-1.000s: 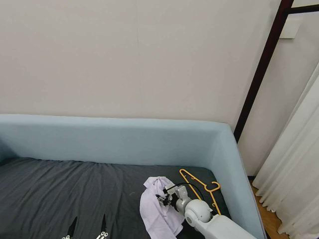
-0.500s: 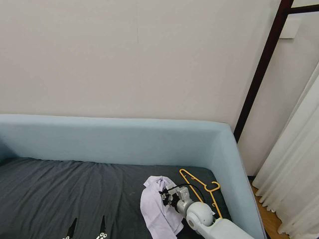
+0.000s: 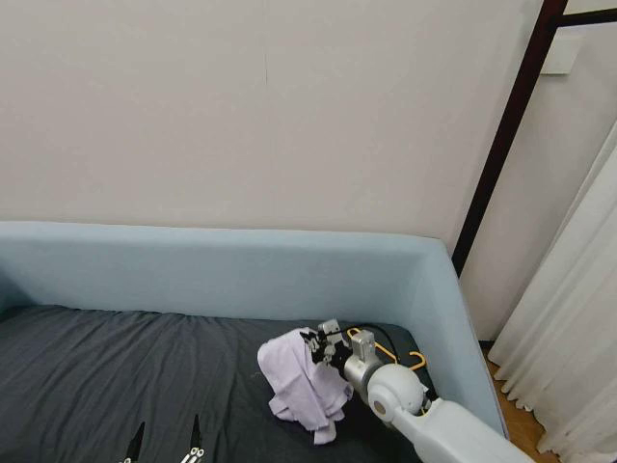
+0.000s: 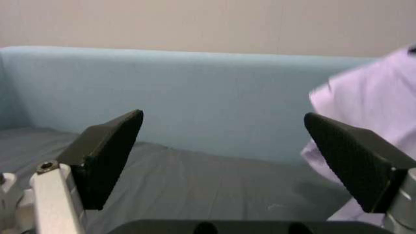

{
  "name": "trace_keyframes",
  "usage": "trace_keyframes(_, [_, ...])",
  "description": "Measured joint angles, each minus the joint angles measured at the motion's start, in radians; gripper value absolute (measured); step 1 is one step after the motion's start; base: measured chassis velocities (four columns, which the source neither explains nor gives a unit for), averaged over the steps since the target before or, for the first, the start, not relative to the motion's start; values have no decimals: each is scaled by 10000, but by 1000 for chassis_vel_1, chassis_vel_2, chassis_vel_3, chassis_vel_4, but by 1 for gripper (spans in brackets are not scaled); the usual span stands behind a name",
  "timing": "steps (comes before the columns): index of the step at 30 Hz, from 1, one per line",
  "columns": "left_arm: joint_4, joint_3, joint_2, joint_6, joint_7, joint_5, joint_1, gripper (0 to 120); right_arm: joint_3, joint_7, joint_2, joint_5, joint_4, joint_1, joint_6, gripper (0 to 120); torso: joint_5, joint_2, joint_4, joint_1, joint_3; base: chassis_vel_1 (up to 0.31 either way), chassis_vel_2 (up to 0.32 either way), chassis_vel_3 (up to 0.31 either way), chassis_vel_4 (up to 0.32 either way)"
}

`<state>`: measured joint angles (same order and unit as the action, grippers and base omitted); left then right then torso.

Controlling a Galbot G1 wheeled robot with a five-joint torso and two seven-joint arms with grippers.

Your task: Pick up the clothes from the sofa and hang them on the clothes hanger.

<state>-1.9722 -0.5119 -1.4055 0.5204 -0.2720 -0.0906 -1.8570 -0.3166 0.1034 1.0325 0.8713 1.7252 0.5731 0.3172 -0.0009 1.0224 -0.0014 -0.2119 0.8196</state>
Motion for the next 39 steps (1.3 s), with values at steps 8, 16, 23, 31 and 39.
trace_keyframes(8, [-235, -37, -333, -16, -71, -25, -46, 98, -856, 774, 214, 2012, 553, -2615, 256, 0, -1, -1, 3, 0, 1, 0, 0, 0, 0])
trace_keyframes(16, [-302, -185, -552, 128, -177, -43, -194, 98, -1266, 2122, 1336, 3441, 565, -4081, 199, 0, -2, 0, 3, 0, 0, 0, 0, 0, 0])
trace_keyframes(23, [-29, -129, -637, 204, -207, -14, -194, 98, -909, 4110, 1466, 3474, 606, -2949, -510, 0, 0, 0, 4, -1, 0, 0, 0, 0, 0])
trace_keyframes(31, [285, 135, -696, 163, -128, 61, -39, 98, -254, 3979, -898, 797, 476, 2198, -1365, 0, 5, 0, -6, 0, -1, 0, 0, 0, 0])
trace_keyframes(39, [343, 286, -724, 79, -93, 216, -30, 98, 440, 4488, -1340, 265, 1323, 4882, -554, 0, 4, 0, 5, 1, -2, 0, 0, 0, 0])
